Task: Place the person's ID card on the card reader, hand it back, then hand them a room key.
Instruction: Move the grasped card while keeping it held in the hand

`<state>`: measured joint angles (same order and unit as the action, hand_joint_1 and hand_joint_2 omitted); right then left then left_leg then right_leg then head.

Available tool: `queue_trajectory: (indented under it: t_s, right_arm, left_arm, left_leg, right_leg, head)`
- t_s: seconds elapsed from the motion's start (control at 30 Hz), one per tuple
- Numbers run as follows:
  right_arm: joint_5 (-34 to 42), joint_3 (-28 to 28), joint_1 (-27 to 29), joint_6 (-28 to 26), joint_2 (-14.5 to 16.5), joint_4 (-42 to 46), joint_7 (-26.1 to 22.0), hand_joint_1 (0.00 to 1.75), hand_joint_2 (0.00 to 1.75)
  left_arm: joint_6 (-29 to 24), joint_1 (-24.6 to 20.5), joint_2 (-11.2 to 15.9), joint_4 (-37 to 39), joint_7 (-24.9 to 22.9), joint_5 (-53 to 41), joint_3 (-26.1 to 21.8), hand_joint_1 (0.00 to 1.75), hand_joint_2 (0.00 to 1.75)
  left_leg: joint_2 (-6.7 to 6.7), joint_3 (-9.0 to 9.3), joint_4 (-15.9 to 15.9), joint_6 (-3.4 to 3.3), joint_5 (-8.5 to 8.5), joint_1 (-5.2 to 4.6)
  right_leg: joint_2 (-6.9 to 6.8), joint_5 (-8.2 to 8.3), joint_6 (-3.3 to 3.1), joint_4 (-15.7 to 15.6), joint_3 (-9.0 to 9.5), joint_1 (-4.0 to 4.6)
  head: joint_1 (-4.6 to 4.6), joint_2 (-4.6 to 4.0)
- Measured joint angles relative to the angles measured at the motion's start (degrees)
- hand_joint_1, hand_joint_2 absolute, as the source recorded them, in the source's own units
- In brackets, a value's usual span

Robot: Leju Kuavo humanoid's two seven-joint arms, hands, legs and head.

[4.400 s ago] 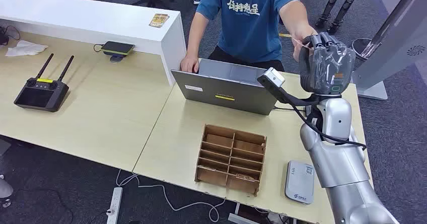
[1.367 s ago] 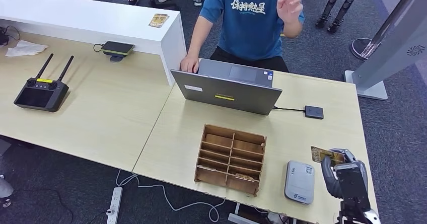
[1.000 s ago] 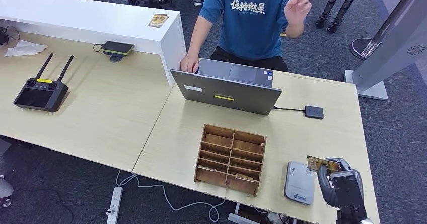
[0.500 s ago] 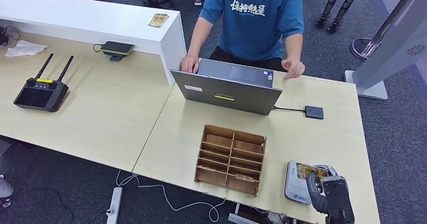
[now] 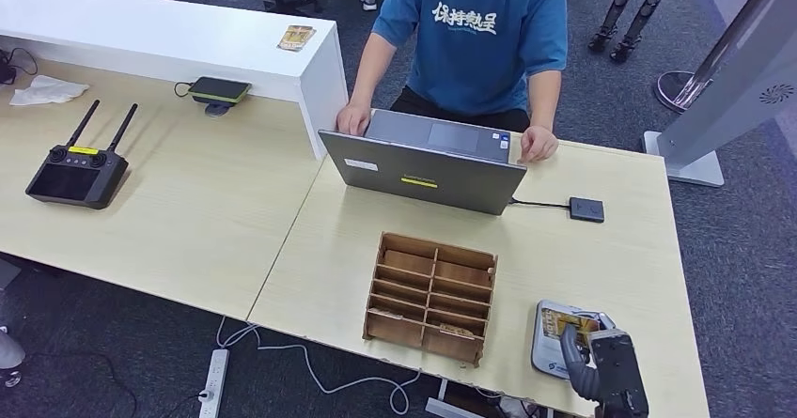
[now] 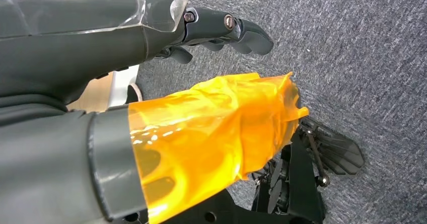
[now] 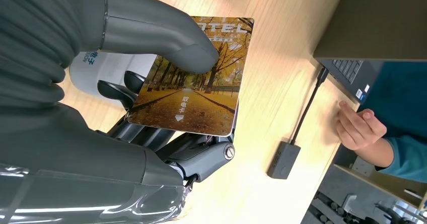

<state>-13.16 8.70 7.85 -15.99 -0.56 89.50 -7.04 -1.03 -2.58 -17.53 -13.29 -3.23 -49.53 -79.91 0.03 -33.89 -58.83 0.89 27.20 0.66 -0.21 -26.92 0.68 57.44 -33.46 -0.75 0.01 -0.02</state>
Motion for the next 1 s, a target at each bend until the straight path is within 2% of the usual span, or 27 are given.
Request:
queue_trajectory:
  t_s: [0.57,1.0]
  right_arm:
    - [-0.08,0.65,-0.01,-0.17,0.07,-0.46,0.37,1.75,1.75]
    - [-4.22,-0.51,-0.05,-1.70,0.05,-0.73,2.78,1.75,1.75]
  left_arm:
    - [0.00,0.00,0.00,0.00,0.00,-0.13,0.00,0.00,0.00]
    - [0.32,0.00,0.00,0.00,0.00,-0.49,-0.01,0.00,0.00]
  left_leg:
    - [0.00,0.00,0.00,0.00,0.00,0.00]
    - [0.00,0.00,0.00,0.00,0.00,0.00]
  right_leg:
    - [0.00,0.00,0.00,0.00,0.00,0.00]
    - [0.00,0.00,0.00,0.00,0.00,0.00]
  head:
    - [0.00,0.00]
    - [0.00,0.00]
